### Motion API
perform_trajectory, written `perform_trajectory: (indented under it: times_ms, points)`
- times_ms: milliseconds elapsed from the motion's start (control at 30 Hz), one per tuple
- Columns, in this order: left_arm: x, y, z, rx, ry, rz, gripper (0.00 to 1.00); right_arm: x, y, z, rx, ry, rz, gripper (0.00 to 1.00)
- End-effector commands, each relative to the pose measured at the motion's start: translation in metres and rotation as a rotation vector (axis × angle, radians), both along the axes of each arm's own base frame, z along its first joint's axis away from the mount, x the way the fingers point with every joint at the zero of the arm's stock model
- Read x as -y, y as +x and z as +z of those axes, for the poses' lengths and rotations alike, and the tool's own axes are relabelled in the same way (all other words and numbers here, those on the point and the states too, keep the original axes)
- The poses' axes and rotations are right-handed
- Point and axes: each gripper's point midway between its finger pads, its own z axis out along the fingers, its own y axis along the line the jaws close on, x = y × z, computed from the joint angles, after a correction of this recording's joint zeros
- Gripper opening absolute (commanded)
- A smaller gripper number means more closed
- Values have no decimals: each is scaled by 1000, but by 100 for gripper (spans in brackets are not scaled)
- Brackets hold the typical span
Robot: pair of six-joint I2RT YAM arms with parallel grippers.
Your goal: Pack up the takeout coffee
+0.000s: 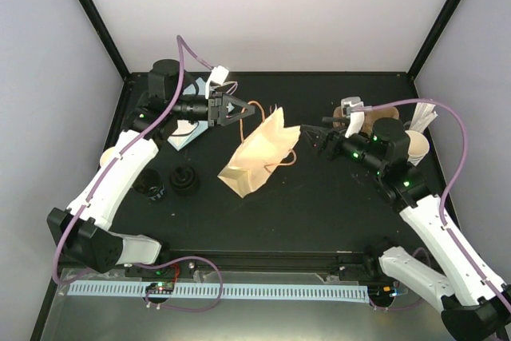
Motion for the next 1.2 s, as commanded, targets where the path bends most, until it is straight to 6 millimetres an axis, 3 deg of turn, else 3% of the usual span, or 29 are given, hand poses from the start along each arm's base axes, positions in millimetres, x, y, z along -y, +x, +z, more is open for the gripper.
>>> perform_trajectory:
  times_ms: [0, 167, 400, 833, 1033, 1167]
  points:
    - [0, -15, 18, 84, -32, -39, 2, -9, -12, 29, 121, 11, 98, 87]
    - [1, -14, 12, 67, -12, -35, 2, -22, -8, 34, 72, -54, 173, 44]
    - [2, -18, 11, 59, 5, -38, 2, -36, -6, 42, 91, -29, 213, 3]
    - [3, -26, 6, 78, 33, -48, 1, -89, -24, 31, 273, -275, 310, 1]
    - [4, -33, 8, 94, 30, -72, 2, -105, -71, 3, 521, -433, 582, 1]
    - [6, -37, 11, 106, 25, -91, 1, -105, -81, -9, 563, -468, 634, 1]
